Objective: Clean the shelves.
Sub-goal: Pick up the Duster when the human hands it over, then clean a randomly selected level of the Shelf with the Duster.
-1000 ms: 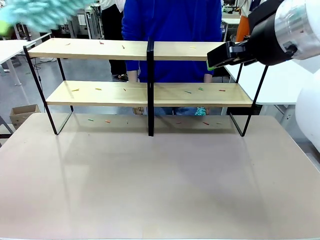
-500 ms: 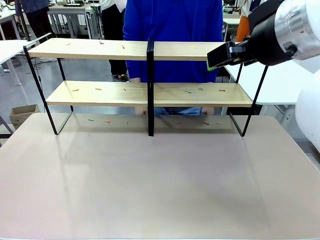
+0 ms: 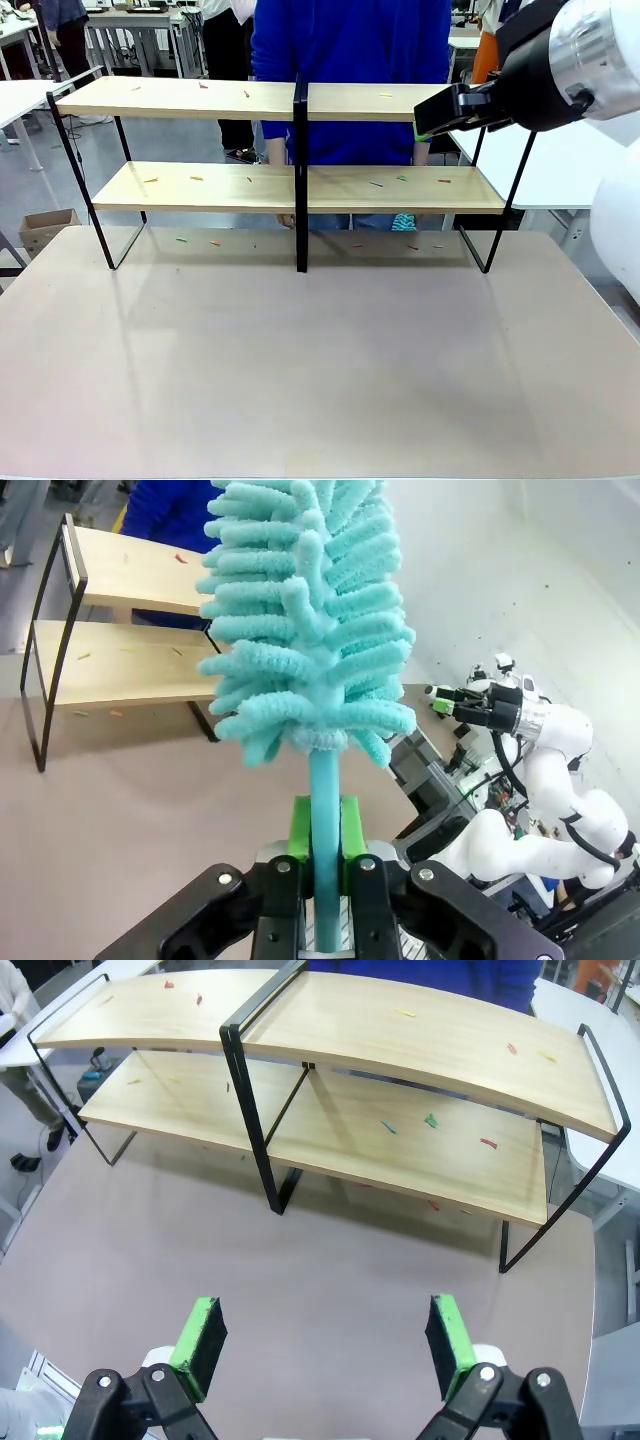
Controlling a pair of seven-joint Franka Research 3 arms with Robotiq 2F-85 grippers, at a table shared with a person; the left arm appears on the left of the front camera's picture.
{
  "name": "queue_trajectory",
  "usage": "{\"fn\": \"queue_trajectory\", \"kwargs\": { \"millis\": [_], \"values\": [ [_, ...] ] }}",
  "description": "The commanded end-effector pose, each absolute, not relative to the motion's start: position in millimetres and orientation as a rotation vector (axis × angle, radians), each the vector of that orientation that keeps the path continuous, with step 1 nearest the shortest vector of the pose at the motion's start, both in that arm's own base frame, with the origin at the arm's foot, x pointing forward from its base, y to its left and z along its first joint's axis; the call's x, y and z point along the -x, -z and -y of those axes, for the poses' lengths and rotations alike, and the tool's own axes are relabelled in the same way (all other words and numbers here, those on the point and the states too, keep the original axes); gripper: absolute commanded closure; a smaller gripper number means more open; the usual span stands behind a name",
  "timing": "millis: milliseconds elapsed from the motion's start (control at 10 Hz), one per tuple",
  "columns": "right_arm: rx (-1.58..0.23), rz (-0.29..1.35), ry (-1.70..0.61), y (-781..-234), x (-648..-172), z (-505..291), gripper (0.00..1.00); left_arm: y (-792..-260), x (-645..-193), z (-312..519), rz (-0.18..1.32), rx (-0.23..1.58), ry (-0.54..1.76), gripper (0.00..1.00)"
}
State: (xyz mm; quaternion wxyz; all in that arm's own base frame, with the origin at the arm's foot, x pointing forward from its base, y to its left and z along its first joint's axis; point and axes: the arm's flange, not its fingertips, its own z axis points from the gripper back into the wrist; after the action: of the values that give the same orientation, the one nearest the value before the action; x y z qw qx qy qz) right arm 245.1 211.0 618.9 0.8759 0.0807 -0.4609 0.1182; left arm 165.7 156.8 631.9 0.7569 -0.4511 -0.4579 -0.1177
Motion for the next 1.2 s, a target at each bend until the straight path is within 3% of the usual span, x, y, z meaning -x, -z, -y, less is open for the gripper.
{"fn": "queue_trajectory", "kwargs": {
  "millis": [0,500,600,800,1000,1100],
  "values": [
    [-0.174,0.961,-0.246,-618.4,-245.8,-211.3,0.00,-633.2,-163.8,-157.9,1.012,0.982,0.266,1.00],
    [-0.174,0.961,-0.246,-618.4,-245.8,-211.3,0.00,-633.2,-163.8,-157.9,1.012,0.982,0.266,1.00],
    [-0.174,0.961,-0.246,-618.4,-245.8,-211.3,0.00,-632.2,-164.3,-157.5,1.002,0.980,0.253,0.87],
    [-0.174,0.961,-0.246,-618.4,-245.8,-211.3,0.00,-638.0,-201.4,-77.4,0.797,1.059,0.524,0.87],
    [-0.174,0.961,-0.246,-618.4,-245.8,-211.3,0.00,-618.4,-210.4,0.8,0.546,0.982,0.716,0.87],
    [-0.174,0.961,-0.246,-618.4,-245.8,-211.3,0.00,-602.9,-211.3,22.3,0.461,0.910,0.705,0.87]
  ]
}}
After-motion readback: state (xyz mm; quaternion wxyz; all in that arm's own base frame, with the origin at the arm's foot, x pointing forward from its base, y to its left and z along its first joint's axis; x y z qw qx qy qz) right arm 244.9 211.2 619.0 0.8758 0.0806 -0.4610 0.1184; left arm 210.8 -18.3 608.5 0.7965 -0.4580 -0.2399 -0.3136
